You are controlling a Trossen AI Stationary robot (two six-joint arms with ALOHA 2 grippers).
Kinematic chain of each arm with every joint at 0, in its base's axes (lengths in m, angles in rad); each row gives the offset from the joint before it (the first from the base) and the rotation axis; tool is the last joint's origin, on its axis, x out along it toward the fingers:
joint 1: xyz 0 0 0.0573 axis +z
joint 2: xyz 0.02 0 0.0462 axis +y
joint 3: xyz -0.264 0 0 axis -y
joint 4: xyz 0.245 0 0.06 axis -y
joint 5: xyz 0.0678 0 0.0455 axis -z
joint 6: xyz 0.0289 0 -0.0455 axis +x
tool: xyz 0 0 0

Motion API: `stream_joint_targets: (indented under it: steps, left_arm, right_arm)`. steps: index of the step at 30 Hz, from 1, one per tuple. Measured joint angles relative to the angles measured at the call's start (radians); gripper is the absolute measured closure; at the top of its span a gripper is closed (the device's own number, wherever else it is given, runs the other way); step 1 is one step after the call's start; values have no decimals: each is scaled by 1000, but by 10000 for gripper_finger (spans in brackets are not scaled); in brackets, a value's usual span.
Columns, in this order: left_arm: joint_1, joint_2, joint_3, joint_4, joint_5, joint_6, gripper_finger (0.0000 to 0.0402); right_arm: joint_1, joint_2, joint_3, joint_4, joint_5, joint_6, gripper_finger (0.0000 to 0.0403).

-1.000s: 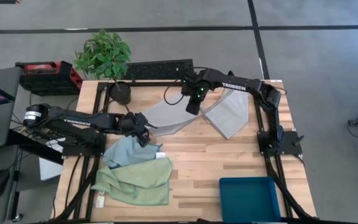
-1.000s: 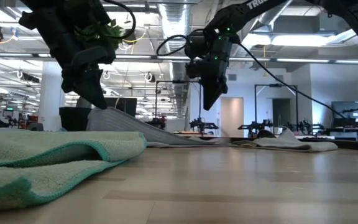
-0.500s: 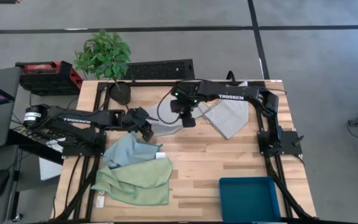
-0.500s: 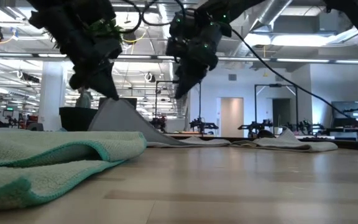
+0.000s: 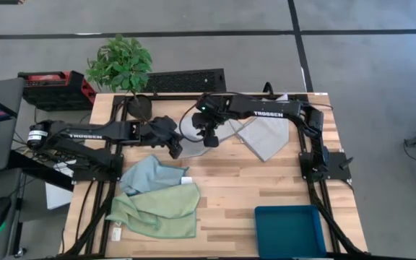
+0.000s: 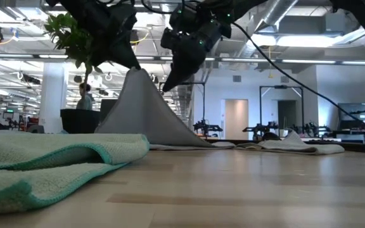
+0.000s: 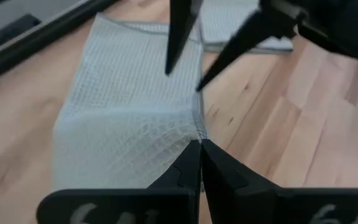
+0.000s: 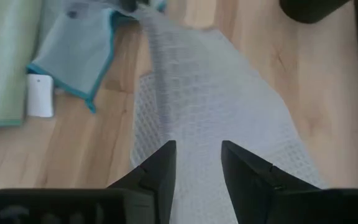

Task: Fold microfiber towels
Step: Fold the left gray microfiber towel

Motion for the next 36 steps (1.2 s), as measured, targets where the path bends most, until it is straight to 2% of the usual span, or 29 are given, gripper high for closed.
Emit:
stream_joint_targets:
  steps: [3, 12, 22, 27, 36]
  left_arm:
    - [8, 0, 6, 2, -13, 2, 401]
    - [10, 0, 6, 23, -16, -3, 401]
    - [10, -5, 12, 26, -13, -5, 401]
    - [10, -6, 71, 1, 11, 2, 401]
    - [10, -6, 171, -147, 29, 21, 401]
  right_arm:
    - [6, 0, 0, 0, -30, 1, 252]
    - [23, 0, 0, 84, -8, 27, 269]
    - [22, 0, 0, 101, 3, 38, 267]
    - [22, 1, -20, 114, 98, 39, 274]
    - [14, 1, -64, 70, 161, 39, 276]
